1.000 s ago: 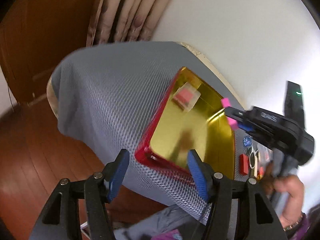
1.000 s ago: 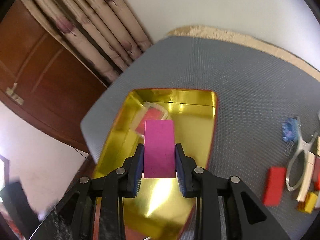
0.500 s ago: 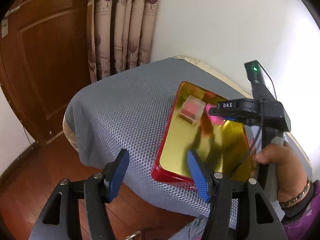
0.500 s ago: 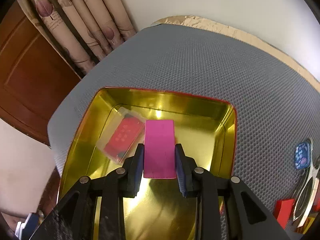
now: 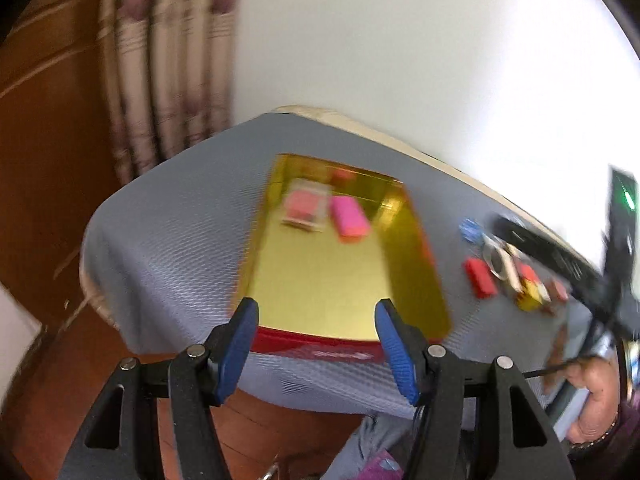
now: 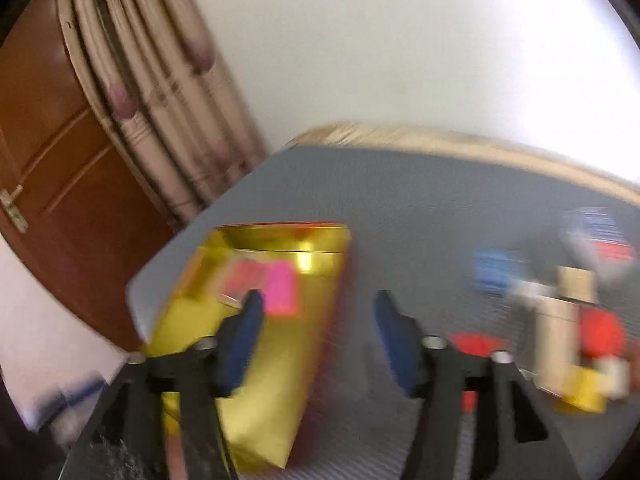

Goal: Organize rigid objects
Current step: 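Lower the pink block into the gold tin and open the right gripper, then grasp the red block with the left gripper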

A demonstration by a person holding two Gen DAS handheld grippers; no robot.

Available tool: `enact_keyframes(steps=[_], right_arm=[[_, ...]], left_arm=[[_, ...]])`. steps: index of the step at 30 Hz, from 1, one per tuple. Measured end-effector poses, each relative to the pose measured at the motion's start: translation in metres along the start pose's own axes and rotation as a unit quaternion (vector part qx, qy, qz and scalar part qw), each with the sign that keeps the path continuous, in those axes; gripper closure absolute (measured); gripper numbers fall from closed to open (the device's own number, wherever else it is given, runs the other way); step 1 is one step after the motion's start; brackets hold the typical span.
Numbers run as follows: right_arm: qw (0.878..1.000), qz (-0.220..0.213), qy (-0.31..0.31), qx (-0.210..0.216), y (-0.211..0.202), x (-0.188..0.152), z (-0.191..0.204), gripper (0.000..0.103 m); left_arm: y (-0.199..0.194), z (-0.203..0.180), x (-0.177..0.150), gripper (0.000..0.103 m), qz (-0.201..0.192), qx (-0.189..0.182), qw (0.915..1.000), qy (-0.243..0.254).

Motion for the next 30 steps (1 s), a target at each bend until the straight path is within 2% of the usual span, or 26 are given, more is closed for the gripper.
enact_keyframes(steps=[2,5,8,9,12,14,16,18,21,23,30], right_arm=[[0.995,-0.046,-0.006,-0.085,-0.043,-0.011,-0.058,0.024],[0.974,-0.089,-0.002,-0.207,-0.09,-0.017,-0.15,0.019],[0.956,-0.112,0.044,-0.267,-0.116,-0.015,-0.23,0.016],[0.949,-0.111,0.058,-0.288,-0.118,-0.016,-0.254,0.013],[0.94,-0.082,0.078,-0.323,-0.112,-0.025,-0.305,0.013],[0.943,-0.058,0.118,-0.306,-0.106,-0.03,-0.326,0.013],[0.94,-0.063,0.151,-0.3,-0.111,-0.033,-0.337,0.013],[0.938,-0.066,0.165,-0.298,-0.113,-0.036,-0.339,0.0],[0.943,-0.054,0.178,-0.277,-0.11,-0.037,-0.347,0.0],[0.945,-0.048,0.187,-0.264,-0.108,-0.039,-0.35,0.0],[0.951,-0.049,0.192,-0.239,-0.105,-0.043,-0.343,0.0]], left_arm=[[-0.001,-0.024,-0.003,0.041,0.0,-0.028,0.9985,0.047],[0.002,-0.055,-0.009,0.041,0.016,-0.062,0.9948,0.079],[0.009,-0.085,-0.009,0.041,0.031,-0.081,0.992,0.092],[0.013,-0.098,-0.008,0.041,0.038,-0.084,0.9907,0.1],[0.03,-0.136,0.005,0.041,0.047,-0.098,0.9869,0.12],[0.048,-0.162,0.016,0.041,0.052,-0.101,0.9846,0.132],[0.073,-0.185,0.023,0.041,0.077,-0.11,0.9816,0.135],[0.095,-0.197,0.027,0.041,0.103,-0.118,0.9792,0.129],[0.131,-0.208,0.028,0.041,0.152,-0.112,0.9744,0.121],[0.145,-0.212,0.026,0.041,0.17,-0.113,0.9714,0.12],[0.17,-0.221,0.028,0.041,0.183,-0.101,0.9671,0.145]])
Point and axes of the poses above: each gripper's, at about its wrist camera, not at the fingertips, and y roughly the way its jaws point, z to its left, x to its top, the point moved 8 cm from there along y, roughly the way its jaws point, and after that the axes turned 6 degrees about y, right-handed, at the moved point
